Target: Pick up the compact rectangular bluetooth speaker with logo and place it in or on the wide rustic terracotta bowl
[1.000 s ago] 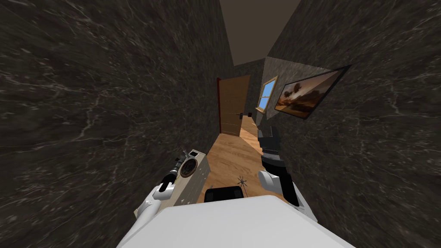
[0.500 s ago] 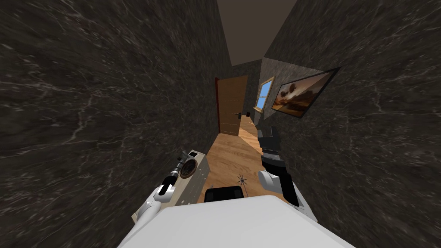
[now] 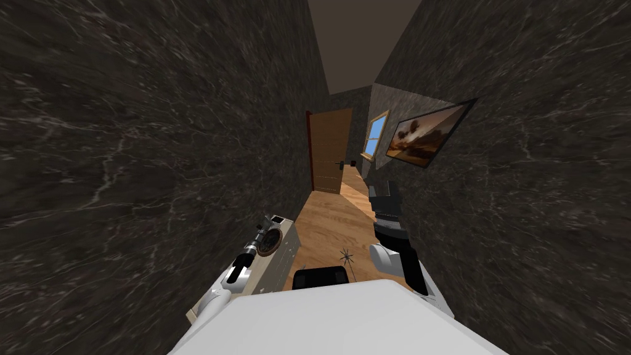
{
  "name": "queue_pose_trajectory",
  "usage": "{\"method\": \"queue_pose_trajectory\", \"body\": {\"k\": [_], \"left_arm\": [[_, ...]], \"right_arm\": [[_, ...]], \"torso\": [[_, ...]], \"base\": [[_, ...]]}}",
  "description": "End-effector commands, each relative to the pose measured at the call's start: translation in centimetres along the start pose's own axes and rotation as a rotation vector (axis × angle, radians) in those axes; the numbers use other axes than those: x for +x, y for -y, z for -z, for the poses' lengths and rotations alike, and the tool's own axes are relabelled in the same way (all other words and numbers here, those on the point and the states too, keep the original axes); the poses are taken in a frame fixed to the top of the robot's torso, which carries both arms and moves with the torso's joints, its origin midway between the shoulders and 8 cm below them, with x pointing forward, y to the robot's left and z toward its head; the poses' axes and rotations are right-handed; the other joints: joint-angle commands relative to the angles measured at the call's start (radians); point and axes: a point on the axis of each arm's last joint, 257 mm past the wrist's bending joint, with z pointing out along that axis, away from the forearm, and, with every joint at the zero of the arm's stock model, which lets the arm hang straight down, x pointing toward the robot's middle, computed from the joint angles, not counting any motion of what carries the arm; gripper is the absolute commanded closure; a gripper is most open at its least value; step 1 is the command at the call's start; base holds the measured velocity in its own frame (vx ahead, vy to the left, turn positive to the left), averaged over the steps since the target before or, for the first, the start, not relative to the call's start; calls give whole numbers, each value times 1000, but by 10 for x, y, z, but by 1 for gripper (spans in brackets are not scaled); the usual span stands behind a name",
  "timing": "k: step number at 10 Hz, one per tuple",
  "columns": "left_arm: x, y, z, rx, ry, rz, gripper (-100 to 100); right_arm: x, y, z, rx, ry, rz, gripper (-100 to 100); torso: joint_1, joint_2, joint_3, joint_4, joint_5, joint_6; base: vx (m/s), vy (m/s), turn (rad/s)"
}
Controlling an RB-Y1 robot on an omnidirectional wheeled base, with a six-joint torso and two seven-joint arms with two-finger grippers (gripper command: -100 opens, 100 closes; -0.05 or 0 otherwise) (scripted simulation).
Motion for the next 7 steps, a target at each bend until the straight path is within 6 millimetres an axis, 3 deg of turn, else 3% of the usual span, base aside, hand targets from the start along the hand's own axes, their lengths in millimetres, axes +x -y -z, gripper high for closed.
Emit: {"method": "queue_pose_trajectory", "body": {"k": [1,4,5,7], "left_arm": [[1,11,2,45,9,-18,100],[6,25,7,105,13,-49,100],[16,27,11,121,-6,-78,100],[11,37,13,156,13,-77,100]], "right_arm": [[0,0,0,0,0,0,0],[0,0,0,0,0,0,0],[0,0,0,0,0,0,0],[0,0,0,0,0,0,0]], "torso": [[0,0,0,0,0,0],[-1,0,0,0,0,0],[-1,1,1,1,-1,0],[-1,1,1,1,-1,0]], "base": [[-13,39,-57],[-12,29,-47],[-19,39,-81],[-14,34,-24]]}}
